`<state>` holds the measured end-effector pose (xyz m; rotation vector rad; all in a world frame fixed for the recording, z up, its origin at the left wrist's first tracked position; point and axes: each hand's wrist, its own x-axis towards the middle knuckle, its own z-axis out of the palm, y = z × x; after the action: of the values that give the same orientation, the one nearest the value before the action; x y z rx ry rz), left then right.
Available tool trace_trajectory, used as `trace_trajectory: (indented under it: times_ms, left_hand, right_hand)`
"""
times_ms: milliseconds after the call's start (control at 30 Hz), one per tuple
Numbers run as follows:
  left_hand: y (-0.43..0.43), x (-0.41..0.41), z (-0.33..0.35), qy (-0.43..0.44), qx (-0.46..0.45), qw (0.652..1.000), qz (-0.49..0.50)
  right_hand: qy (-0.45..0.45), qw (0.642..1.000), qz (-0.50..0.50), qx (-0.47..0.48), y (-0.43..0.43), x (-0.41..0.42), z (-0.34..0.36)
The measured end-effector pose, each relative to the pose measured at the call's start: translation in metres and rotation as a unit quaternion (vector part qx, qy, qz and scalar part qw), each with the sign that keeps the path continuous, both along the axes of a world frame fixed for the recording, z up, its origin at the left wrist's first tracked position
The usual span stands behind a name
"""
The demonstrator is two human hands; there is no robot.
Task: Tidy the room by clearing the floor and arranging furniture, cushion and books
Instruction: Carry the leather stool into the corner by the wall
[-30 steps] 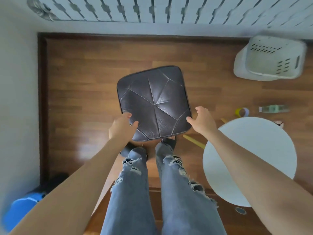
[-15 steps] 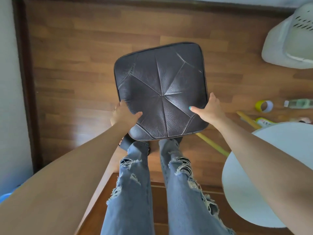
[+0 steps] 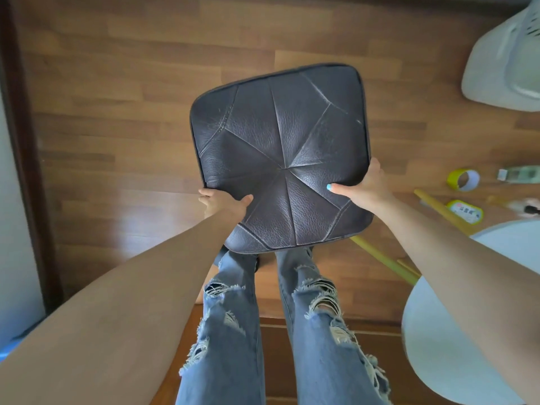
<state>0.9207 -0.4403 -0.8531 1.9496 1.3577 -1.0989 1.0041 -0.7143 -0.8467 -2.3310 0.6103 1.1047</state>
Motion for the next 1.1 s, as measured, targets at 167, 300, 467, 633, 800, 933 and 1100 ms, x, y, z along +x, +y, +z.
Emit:
trace_trajectory:
  times_ms: [167,300,467,633,800,933,1100]
  left_hand:
    - [0.010,-0.012,-0.017,-0.039,-0.008,0.996,0.085]
    - [0.015,-0.017,-0.020,-0.056,-0.008,0.994,0.092]
    - [0.021,-0.017,-0.018,-0.054,0.019,0.997,0.054]
    - [0.056,-0.016,-0.019,-0.064,0.027,0.996,0.048]
    - [0.117,-0.016,-0.024,-0.080,0.029,0.995,0.053]
    - [0.164,-0.015,-0.020,-0.094,0.040,0.994,0.047]
    - [0.221,-0.013,-0.012,-0.105,0.053,0.991,0.055]
  right_hand:
    - [-0.001,0.999,-0.037,0.007,0.002,-0.002,-0.003]
    - [-0.002,0.999,-0.051,0.002,0.001,-0.002,-0.009]
    - [0.007,0.999,-0.036,-0.009,0.019,0.002,-0.005]
    - [-0.003,1.000,-0.023,0.000,0.049,0.002,-0.008]
    - [-0.008,1.000,-0.004,0.021,0.099,0.000,-0.011]
    - [-0.021,0.999,0.004,0.025,0.148,-0.001,-0.013]
    - [-0.032,0.999,0.032,0.018,0.214,0.003,-0.011]
